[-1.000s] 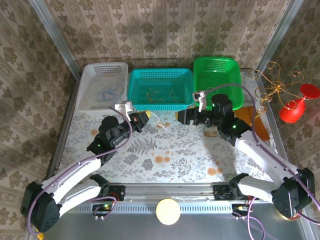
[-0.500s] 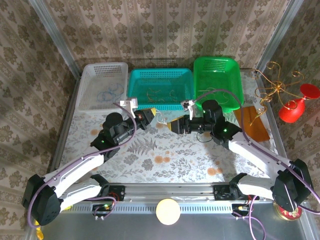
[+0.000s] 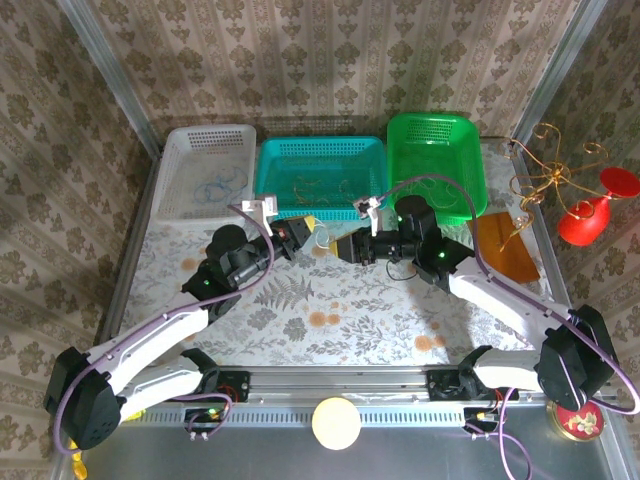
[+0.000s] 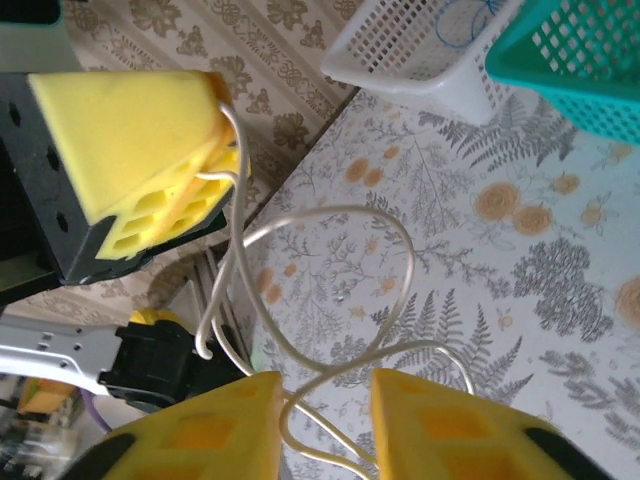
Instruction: Untangle the cables
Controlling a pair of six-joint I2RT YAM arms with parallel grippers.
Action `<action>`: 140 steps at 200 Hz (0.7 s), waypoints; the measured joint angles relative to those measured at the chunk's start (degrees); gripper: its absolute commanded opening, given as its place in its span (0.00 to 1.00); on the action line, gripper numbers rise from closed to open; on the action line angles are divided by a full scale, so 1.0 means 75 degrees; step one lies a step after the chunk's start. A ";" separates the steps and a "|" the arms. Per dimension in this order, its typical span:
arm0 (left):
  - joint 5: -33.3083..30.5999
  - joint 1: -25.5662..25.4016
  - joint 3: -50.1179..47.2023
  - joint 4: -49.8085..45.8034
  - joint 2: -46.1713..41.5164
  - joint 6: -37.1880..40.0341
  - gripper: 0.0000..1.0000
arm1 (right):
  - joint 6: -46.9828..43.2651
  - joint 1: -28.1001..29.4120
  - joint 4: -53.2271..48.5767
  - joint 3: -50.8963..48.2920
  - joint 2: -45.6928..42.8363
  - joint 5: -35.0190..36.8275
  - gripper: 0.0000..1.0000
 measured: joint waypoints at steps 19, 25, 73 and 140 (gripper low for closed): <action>0.0000 -0.0003 0.0000 0.0029 -0.0003 -0.0023 0.00 | -0.0035 0.0000 -0.0029 0.0012 0.0000 0.0000 0.00; -0.0003 -0.0003 -0.0003 0.0029 -0.0003 -0.0023 0.00 | -0.0041 0.0000 -0.0055 0.0012 0.0000 0.0003 0.00; -0.0149 0.0000 -0.0152 0.0020 -0.0184 -0.0020 0.00 | -0.0140 -0.0265 -0.0358 -0.0085 -0.0484 0.0035 0.00; -0.0289 0.0047 -0.0560 0.0035 -0.0388 0.0012 0.00 | -0.0131 -0.0670 -0.0527 -0.0219 -0.1419 0.0093 0.00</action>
